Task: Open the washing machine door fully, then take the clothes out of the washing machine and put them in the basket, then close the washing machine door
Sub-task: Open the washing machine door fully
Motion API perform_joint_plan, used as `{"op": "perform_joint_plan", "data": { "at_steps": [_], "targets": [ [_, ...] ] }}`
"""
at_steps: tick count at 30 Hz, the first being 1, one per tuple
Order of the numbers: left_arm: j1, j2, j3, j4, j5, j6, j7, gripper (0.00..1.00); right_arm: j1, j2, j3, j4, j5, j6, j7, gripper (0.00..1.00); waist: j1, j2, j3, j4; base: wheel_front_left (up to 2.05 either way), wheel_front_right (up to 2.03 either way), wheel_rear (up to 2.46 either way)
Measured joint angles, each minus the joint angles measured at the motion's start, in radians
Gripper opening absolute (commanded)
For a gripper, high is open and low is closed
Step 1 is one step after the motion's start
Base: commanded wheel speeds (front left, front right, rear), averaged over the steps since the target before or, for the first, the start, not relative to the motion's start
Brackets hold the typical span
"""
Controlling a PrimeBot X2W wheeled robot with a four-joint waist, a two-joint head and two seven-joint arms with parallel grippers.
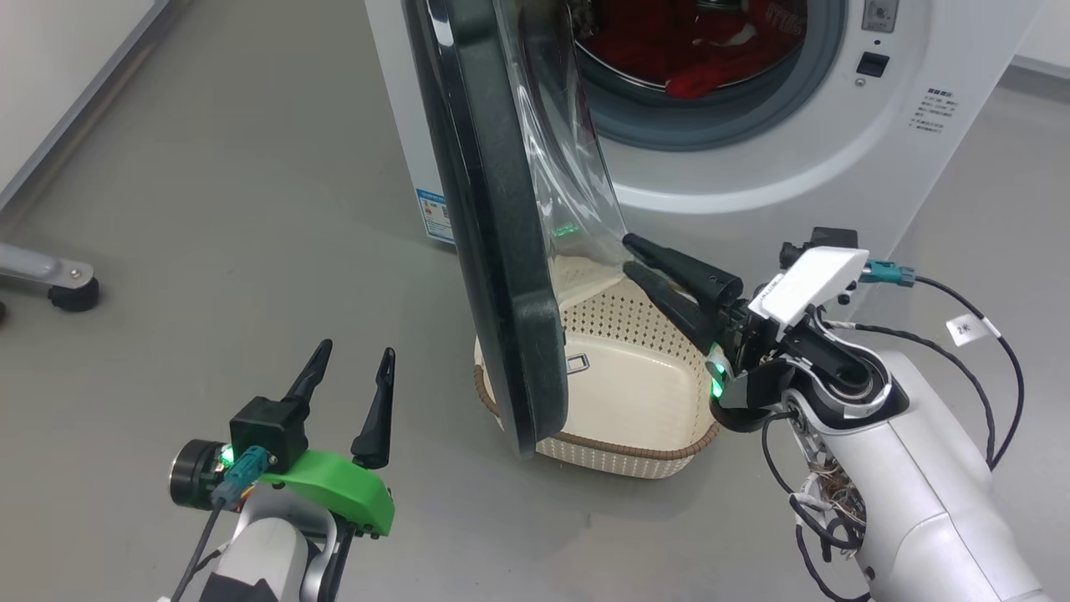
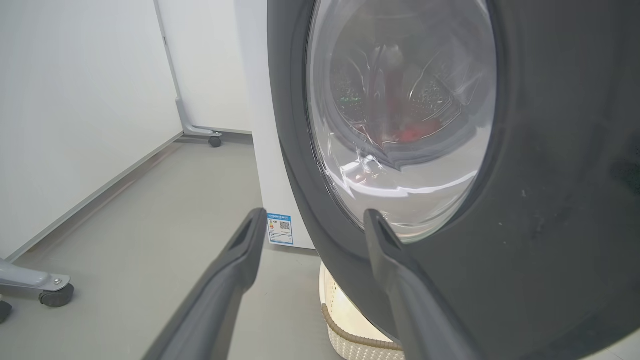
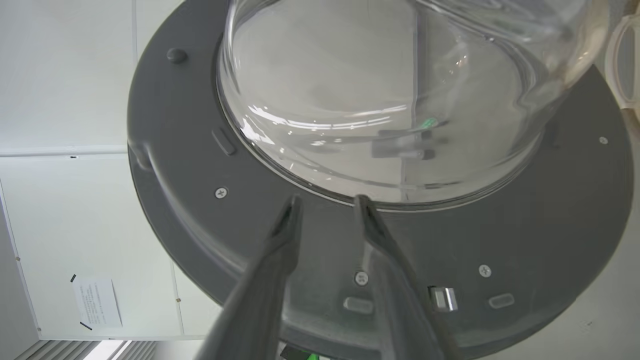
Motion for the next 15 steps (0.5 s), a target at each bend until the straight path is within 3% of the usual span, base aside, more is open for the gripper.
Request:
{"op": "perform_joint_plan", "data": {
  "at_steps": [15],
  "targets": [
    [0.013,0.001,0.007,0.004,0.0,0.006,0.0,1.0,0.174,-0.06,-0.087,-0.061,-0.182,0.0,-0.245,1.0,0.0,0.0,-0.019,-0.026,0.0,0.0,0.0]
  ]
}}
